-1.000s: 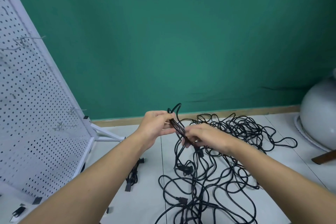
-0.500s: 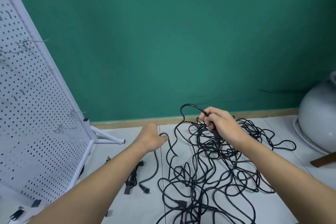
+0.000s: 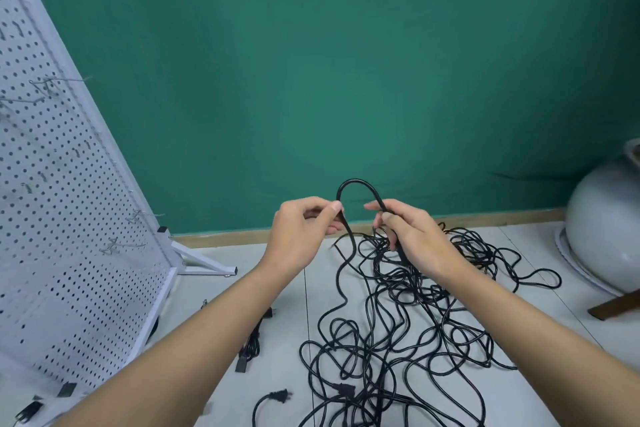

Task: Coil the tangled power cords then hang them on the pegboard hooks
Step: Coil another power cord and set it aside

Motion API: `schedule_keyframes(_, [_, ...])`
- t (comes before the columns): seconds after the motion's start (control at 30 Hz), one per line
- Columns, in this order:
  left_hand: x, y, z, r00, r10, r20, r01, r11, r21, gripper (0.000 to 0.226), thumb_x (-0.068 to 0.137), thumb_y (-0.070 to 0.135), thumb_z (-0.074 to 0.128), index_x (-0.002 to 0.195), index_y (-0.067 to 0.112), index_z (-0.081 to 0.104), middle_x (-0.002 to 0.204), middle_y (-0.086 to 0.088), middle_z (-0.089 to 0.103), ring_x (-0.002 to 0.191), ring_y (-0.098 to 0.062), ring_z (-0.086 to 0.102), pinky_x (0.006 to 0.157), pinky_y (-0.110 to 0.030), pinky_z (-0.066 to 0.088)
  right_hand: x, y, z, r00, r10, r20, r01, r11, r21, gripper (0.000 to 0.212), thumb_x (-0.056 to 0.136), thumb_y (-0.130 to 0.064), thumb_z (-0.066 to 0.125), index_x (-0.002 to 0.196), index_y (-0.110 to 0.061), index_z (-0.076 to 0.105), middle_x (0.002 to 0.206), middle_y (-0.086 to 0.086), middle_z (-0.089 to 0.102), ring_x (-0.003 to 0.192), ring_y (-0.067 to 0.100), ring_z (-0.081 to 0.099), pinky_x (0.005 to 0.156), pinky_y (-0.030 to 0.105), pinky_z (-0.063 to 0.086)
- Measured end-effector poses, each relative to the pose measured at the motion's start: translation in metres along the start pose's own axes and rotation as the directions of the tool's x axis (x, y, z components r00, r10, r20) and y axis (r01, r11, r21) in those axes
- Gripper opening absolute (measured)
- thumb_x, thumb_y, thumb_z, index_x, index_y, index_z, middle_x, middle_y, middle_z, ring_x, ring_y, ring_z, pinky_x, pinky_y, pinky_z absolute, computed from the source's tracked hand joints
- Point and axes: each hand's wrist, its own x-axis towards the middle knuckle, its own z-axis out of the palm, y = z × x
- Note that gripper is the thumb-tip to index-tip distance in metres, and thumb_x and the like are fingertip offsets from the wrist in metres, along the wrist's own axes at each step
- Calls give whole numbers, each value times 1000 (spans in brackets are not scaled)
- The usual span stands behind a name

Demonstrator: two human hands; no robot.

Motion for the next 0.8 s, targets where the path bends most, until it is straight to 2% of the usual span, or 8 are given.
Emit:
schedule_keyframes(0.1, [0,10,4,1000,-27,-11,26,996,-89,21,102,18,64,94,2,75,86,-12,78,78,-19,77,75,-23,60,-2,-1,8,1000,-2,24,5,993,-122,23,104,-32,55,123,-38,65,92,-13,68,73,16,58,79,39,52])
schedule_keyframes(0.17, [1,14,4,1000,-18,-7,18,993,-113,22,103,17,61,94,1,74,90,-11,77,76,-16,75,76,-23,60,-4,-6,14,997,-18,79,31,985,-169,30,101,-40,61,130,-34,59,102,-13,69,85,19,64,84,34,51])
schedule_keyframes(0.23, [3,13,1,1000,-8,-10,7,994,-110,22,104,16,59,94,3,73,92,-9,77,76,-14,72,78,-25,60,-6,-8,20,990,-36,136,60,982,-178,42,99,-46,64,137,-32,52,105,-12,72,87,14,65,86,30,50])
schedule_keyframes(0.33, [4,11,-3,1000,-15,-9,14,995,-95,21,104,16,59,94,3,73,91,-7,77,75,-13,71,78,-26,60,-7,-8,27,979,-15,205,33,996,-87,43,103,-42,60,142,-33,46,96,-7,77,68,7,54,69,28,46])
schedule_keyframes(0.4, [4,11,-3,1000,-19,-6,19,996,-89,21,104,15,59,94,4,73,89,-4,77,73,-12,70,75,-24,59,-5,-8,30,976,9,216,-5,1000,-22,28,105,-39,57,132,-32,52,88,0,77,58,14,42,56,32,39])
schedule_keyframes(0.47, [2,11,-4,1000,-16,-7,15,997,-77,20,104,14,59,92,7,74,89,-1,77,71,-11,69,74,-23,58,-4,-9,31,976,28,216,-40,998,48,16,105,-36,57,116,-23,57,77,5,74,53,16,36,51,32,33])
schedule_keyframes(0.63, [0,9,-8,999,-32,20,32,998,-44,13,103,10,60,109,8,71,103,-3,78,66,-11,68,71,-24,57,-6,-12,32,968,82,238,-81,997,-13,29,104,-38,58,103,-9,58,62,4,64,44,12,37,44,25,31])
schedule_keyframes(0.8, [-2,7,-8,990,24,138,-36,996,87,39,104,0,52,137,19,62,104,0,73,65,-11,65,73,-24,60,-9,-10,25,949,103,299,-44,980,-196,33,105,-43,54,97,-12,61,61,0,67,44,16,45,47,26,38])
